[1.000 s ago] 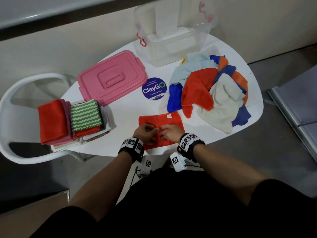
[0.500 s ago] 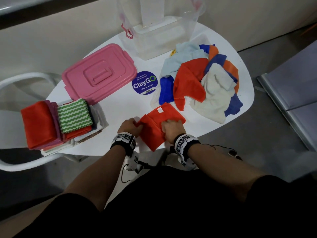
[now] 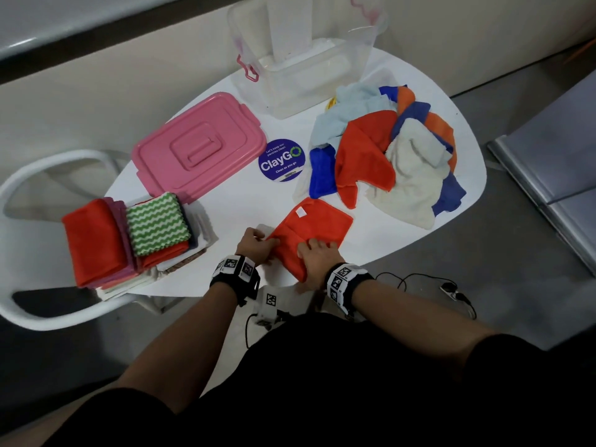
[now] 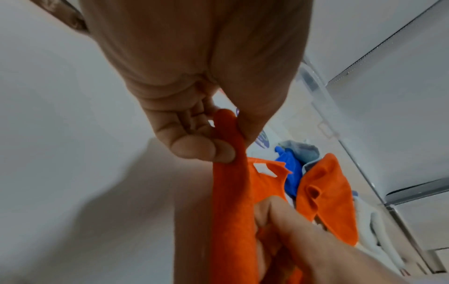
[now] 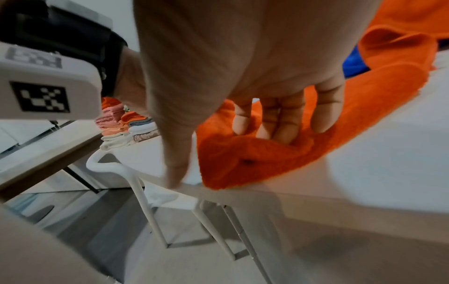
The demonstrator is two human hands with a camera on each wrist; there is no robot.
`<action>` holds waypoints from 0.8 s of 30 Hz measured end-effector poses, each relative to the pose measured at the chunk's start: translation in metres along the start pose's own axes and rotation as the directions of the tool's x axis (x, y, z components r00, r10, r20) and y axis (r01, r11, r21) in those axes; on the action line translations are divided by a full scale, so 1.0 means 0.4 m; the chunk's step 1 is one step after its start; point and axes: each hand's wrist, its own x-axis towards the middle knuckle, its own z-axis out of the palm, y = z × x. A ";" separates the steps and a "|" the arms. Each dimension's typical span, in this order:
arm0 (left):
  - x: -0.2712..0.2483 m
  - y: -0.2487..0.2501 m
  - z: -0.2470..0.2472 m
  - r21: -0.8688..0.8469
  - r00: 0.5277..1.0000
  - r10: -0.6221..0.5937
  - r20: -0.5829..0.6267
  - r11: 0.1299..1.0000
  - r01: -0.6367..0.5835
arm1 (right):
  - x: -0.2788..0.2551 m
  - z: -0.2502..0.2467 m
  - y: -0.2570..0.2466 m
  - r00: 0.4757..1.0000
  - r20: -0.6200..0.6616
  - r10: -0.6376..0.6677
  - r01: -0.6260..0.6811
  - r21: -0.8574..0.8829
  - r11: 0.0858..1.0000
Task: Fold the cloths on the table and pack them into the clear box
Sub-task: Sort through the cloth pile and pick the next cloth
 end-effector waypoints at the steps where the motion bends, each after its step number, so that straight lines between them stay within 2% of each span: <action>1: -0.003 0.013 0.000 -0.052 0.999 0.029 0.032 0.998 -0.027 | 0.005 -0.002 -0.004 0.999 -0.036 0.012 -0.013 -0.012 1.000; 3: -0.006 0.035 -0.006 -0.078 0.983 0.122 0.138 0.991 -0.112 | 0.011 -0.016 0.000 0.996 -0.080 0.036 -0.032 0.048 0.998; 5: -0.003 0.051 -0.019 0.020 0.949 0.232 0.214 0.970 -0.242 | 0.014 -0.045 0.023 0.995 -0.080 0.059 -0.042 0.195 0.980; 7: -0.001 0.073 -0.025 0.114 0.909 0.318 0.269 0.927 -0.358 | 0.014 -0.076 0.060 0.996 -0.048 0.080 -0.056 0.375 0.925; 9: 0.000 0.102 -0.022 0.220 0.877 0.352 0.327 0.874 -0.433 | 0.018 -0.096 0.102 0.996 -0.017 0.090 -0.068 0.512 0.856; 11: 0.007 0.125 -0.010 0.319 0.879 0.331 0.344 0.839 -0.440 | 0.024 -0.112 0.135 0.993 -0.003 0.117 -0.093 0.595 0.798; 13: 0.022 0.138 0.007 0.334 0.895 0.306 0.325 0.848 -0.411 | 0.032 -0.124 0.165 0.985 0.004 0.174 -0.136 0.640 0.756; 21: 0.067 0.184 0.085 0.183 0.934 0.296 0.198 0.926 -0.332 | 0.071 -0.136 0.256 0.953 0.114 0.280 -0.270 0.741 0.614; 23: 0.082 0.177 0.097 0.308 0.946 0.274 0.174 0.897 -0.316 | 0.079 -0.138 0.271 0.947 0.134 0.291 -0.295 0.722 0.626; 24: 0.092 0.168 0.102 0.419 0.944 0.283 0.168 0.847 -0.329 | 0.083 -0.137 0.279 0.946 0.142 0.291 -0.303 0.704 0.642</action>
